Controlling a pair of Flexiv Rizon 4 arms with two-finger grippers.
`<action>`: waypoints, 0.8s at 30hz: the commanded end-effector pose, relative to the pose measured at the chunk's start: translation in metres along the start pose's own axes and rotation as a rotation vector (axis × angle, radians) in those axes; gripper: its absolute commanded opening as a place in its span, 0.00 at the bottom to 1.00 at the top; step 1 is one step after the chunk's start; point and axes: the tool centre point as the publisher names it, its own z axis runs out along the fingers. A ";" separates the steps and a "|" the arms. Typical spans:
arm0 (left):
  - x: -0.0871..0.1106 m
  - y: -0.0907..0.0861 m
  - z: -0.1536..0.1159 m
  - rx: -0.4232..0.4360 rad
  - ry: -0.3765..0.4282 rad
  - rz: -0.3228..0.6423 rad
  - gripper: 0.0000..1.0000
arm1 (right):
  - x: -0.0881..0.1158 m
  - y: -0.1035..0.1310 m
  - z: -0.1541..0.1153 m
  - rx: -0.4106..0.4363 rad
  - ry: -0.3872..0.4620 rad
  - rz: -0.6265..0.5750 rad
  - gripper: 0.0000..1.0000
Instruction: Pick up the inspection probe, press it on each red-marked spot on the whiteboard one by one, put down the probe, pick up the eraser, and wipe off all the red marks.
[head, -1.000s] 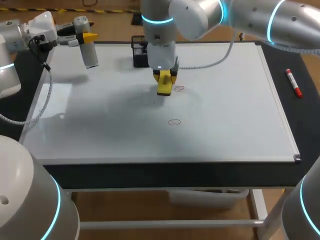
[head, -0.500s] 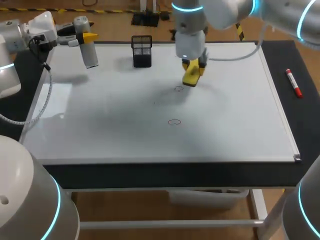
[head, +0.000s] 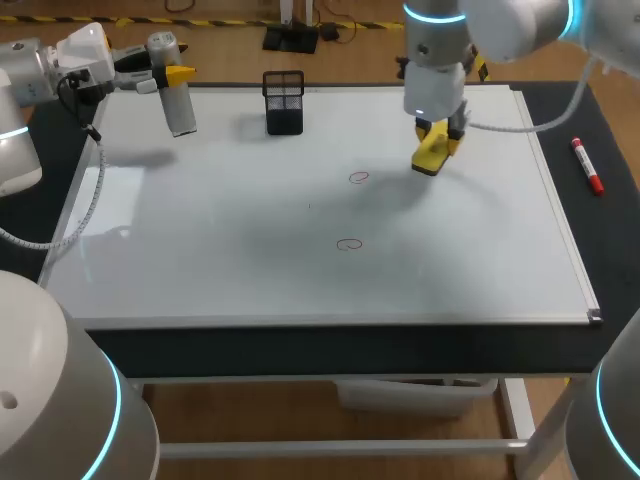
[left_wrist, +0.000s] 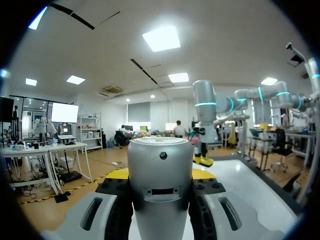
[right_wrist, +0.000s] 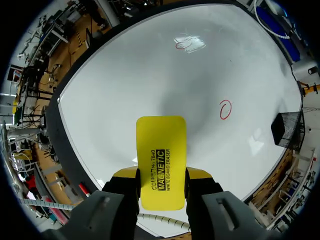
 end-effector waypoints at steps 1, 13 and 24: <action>0.001 -0.001 0.000 -0.001 -0.002 0.001 0.00 | 0.028 -0.008 0.001 -0.005 -0.027 0.016 0.00; 0.001 -0.001 0.000 -0.001 -0.002 0.001 0.00 | 0.069 -0.030 0.011 -0.029 -0.023 0.125 0.00; 0.001 -0.001 0.000 -0.001 -0.002 0.001 0.00 | 0.087 -0.040 0.016 -0.040 -0.026 0.176 0.00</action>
